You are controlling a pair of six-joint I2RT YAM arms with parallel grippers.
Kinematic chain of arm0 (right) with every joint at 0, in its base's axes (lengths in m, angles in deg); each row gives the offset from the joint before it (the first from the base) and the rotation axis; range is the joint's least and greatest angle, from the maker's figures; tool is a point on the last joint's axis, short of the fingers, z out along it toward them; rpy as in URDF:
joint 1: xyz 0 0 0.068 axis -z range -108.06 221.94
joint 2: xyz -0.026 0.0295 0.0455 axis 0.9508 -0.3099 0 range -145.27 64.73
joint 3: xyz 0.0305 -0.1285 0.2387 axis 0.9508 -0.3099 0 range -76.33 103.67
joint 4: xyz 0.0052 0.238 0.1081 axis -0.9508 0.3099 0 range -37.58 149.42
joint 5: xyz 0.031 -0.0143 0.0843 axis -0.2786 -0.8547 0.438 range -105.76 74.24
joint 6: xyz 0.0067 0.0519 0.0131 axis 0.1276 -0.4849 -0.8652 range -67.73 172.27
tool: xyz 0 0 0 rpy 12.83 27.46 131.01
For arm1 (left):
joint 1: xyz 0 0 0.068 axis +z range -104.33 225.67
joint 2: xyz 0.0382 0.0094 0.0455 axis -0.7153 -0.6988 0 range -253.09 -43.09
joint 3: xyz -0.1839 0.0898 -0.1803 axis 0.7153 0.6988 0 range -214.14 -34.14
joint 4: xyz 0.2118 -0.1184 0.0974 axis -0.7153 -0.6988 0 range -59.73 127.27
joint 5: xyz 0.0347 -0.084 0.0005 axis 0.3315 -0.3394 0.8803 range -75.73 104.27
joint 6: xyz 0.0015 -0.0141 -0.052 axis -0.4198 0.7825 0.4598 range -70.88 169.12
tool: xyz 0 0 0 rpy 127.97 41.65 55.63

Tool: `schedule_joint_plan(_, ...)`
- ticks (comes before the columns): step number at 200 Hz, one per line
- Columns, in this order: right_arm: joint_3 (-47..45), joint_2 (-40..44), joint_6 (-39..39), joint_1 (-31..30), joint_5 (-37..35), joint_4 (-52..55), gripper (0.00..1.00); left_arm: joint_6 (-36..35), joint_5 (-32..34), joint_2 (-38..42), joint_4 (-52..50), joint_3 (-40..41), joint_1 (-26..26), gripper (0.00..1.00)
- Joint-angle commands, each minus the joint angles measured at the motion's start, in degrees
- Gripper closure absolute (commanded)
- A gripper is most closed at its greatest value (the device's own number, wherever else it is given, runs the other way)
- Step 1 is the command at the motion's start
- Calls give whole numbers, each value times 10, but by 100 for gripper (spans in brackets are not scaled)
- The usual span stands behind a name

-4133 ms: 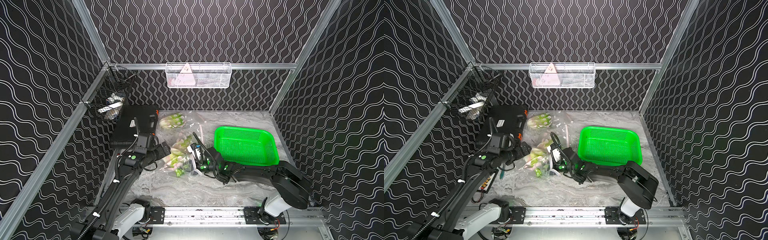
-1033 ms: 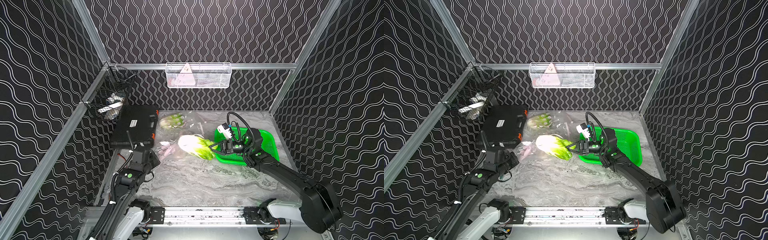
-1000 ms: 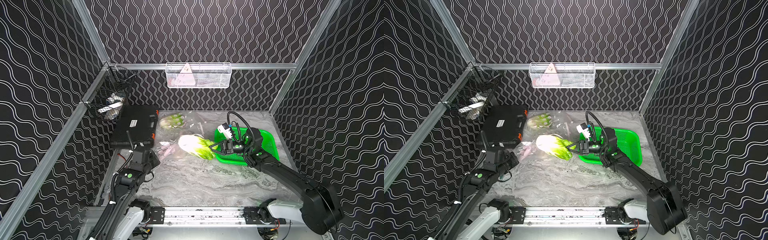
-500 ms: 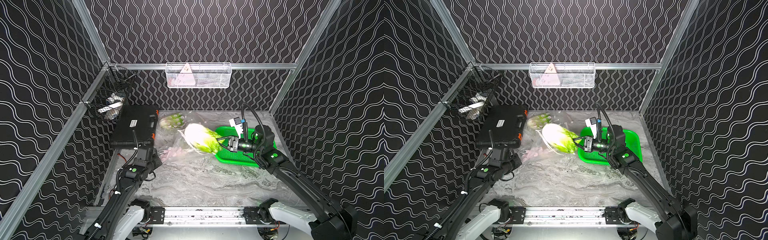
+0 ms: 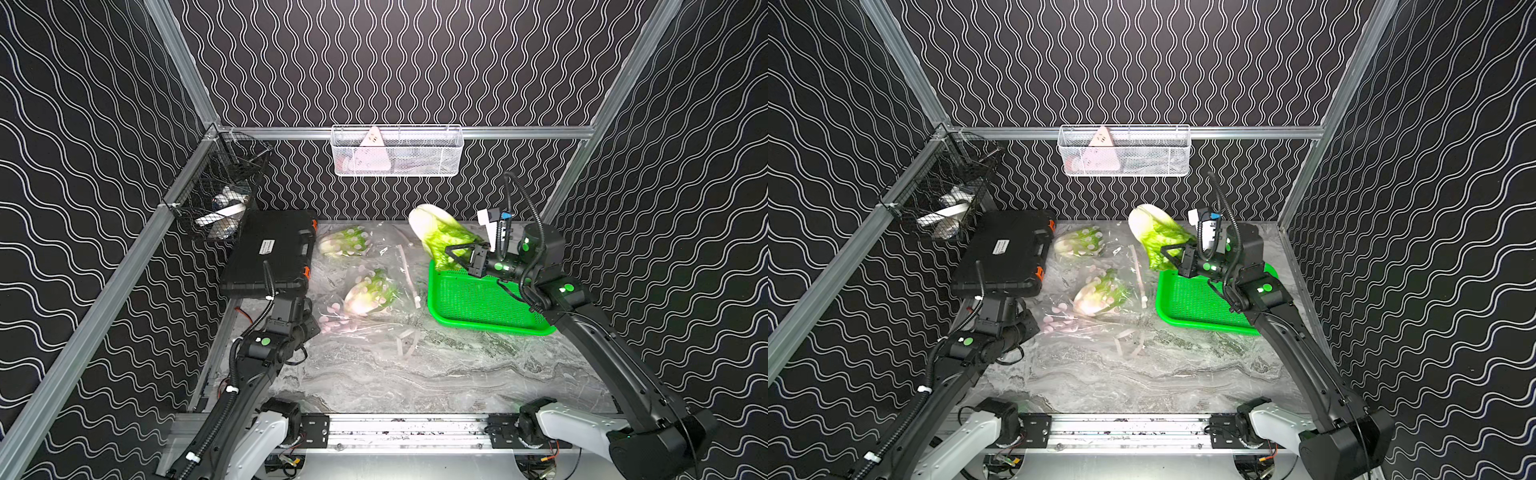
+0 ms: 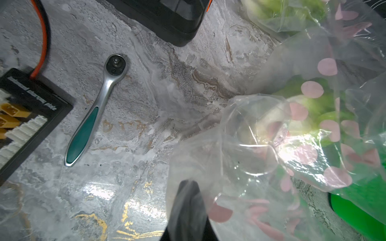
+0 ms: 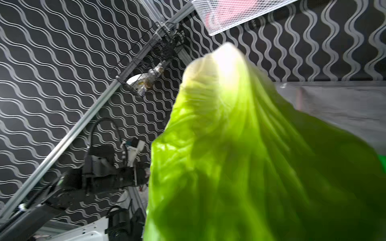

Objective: Open the zip-top bag and take out the chinese cabbages
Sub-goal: Place the zipper food storage bag at the center of the board.

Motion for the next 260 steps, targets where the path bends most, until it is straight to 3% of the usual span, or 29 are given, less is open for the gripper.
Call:
schedule_joint_plan(1, 14, -8, 99, 47, 2, 120, 100, -23, 29, -3, -20, -24, 1, 100)
schedule_joint_plan(19, 10, -16, 119, 70, -6, 149, 100, -37, 42, -13, -36, -45, 1, 99)
schedule_joint_plan(25, 7, -19, 121, 80, 6, 153, 100, -40, 48, -17, -44, -53, 1, 80)
schedule_joint_plan(29, 4, -22, 121, 88, 13, 156, 100, -40, 54, -19, -50, -58, 1, 60)
schedule_joint_plan(38, -1, -28, 120, 103, 25, 164, 100, -41, 67, -24, -63, -70, 2, 27)
schedule_joint_plan(53, -9, -39, 112, 121, 39, 173, 100, -42, 82, -29, -78, -86, 1, 1)
schedule_joint_plan(97, -32, -87, 105, 146, 94, 184, 100, -63, 84, -26, -77, -125, 2, 1)
schedule_joint_plan(148, -28, -175, 106, 182, 165, 193, 100, -126, 3, -10, -4, -134, 1, 1)
schedule_joint_plan(234, -17, -274, 116, 187, 181, 199, 100, -153, -131, -45, 71, -120, 2, 1)
schedule_joint_plan(260, 5, -301, 116, 187, 148, 204, 93, -151, -167, -54, 87, -108, 2, 1)
